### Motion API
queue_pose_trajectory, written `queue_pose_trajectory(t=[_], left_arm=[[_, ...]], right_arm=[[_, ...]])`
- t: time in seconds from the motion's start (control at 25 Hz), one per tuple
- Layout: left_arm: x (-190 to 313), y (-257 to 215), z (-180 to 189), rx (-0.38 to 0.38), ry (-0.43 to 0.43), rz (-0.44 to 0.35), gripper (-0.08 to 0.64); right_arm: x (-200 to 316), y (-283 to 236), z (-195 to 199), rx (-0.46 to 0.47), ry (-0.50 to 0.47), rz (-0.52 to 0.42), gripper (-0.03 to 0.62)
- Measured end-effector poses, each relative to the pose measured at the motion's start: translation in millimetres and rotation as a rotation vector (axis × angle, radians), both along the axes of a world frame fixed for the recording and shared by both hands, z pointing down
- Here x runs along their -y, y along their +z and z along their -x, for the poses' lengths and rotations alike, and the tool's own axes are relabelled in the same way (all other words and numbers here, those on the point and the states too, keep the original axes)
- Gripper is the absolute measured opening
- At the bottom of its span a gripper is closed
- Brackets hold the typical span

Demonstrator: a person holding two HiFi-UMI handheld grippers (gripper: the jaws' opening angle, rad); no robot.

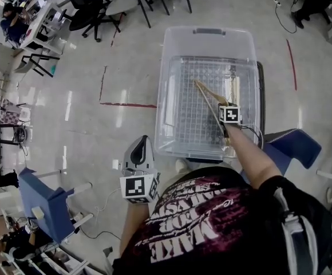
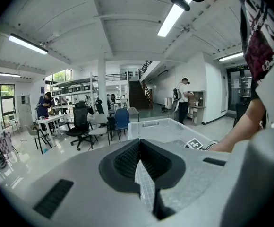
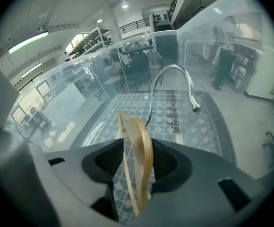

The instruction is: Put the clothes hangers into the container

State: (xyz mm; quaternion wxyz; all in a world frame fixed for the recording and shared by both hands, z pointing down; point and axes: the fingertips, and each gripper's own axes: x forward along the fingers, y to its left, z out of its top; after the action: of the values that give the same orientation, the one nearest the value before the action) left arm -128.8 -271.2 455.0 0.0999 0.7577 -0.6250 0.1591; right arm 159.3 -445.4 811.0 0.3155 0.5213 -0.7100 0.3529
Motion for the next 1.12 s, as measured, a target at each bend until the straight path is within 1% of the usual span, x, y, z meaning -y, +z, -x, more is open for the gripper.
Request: queue_pose_trajectory(t=[0.04, 0.12, 0.16, 0.24, 0.36, 0.4, 0.48, 0.56, 0.64, 0.72, 0.8, 0.88, 0.92, 1.04, 1.12], left_arm=[[1, -1, 1, -0.001, 0.011, -0.004, 0.006], [4, -3, 2, -0.005, 0.033, -0.016, 0.006], [6, -4, 2, -0.008, 0.045, -0.022, 0.006], [11, -5, 1, -0.016, 0.073, -0.035, 0.006], [19, -5, -2, -0.028, 0.125, -0.052, 0.006], [20, -7, -3, -0.032, 0.142, -0.059, 0.006], [20, -11, -8, -0.046, 0.173, -0.073, 0.006], [20, -16, -14, -0.069, 0.202, -0.088, 0.006], [25, -25, -19, -0.09, 0.233, -0.107, 0.006], [30, -36, -19, -0.097, 0.259, -0.129, 0.006], [33, -47, -15, -0.109, 0.271, -0.152, 0.006], [35, -60, -11, -0.123, 0.279, -0.179, 0.006], [36, -66, -8, -0.121, 0.282, -0.194, 0.006], [36, -81, 1, -0.076, 0.288, -0.236, 0.006], [33, -90, 5, -0.077, 0.299, -0.258, 0.006]], right_arm=[[-2, -3, -3, -0.024, 0.008, 0.005, 0.191], [-4, -15, -10, -0.062, 0.029, 0.003, 0.202], [-5, -22, -14, -0.068, 0.043, -0.005, 0.224], [-8, -39, -19, -0.06, 0.068, -0.033, 0.225], [-15, -76, -23, -0.017, 0.081, -0.114, 0.226], [-20, -93, -21, 0.01, 0.078, -0.152, 0.222], [-34, -137, -17, 0.077, 0.06, -0.256, 0.174], [-51, -190, -14, 0.137, 0.028, -0.395, 0.079], [-70, -243, -9, 0.157, -0.019, -0.537, 0.005], [-86, -287, 1, 0.14, -0.081, -0.646, 0.003], [-101, -322, 13, 0.115, -0.141, -0.712, 0.003], [-112, -351, 24, 0.094, -0.18, -0.767, 0.003], [-117, -367, 28, 0.089, -0.191, -0.797, 0.003], [-134, -409, 40, 0.096, -0.202, -0.879, 0.003], [-146, -433, 46, 0.081, -0.211, -0.917, 0.003]])
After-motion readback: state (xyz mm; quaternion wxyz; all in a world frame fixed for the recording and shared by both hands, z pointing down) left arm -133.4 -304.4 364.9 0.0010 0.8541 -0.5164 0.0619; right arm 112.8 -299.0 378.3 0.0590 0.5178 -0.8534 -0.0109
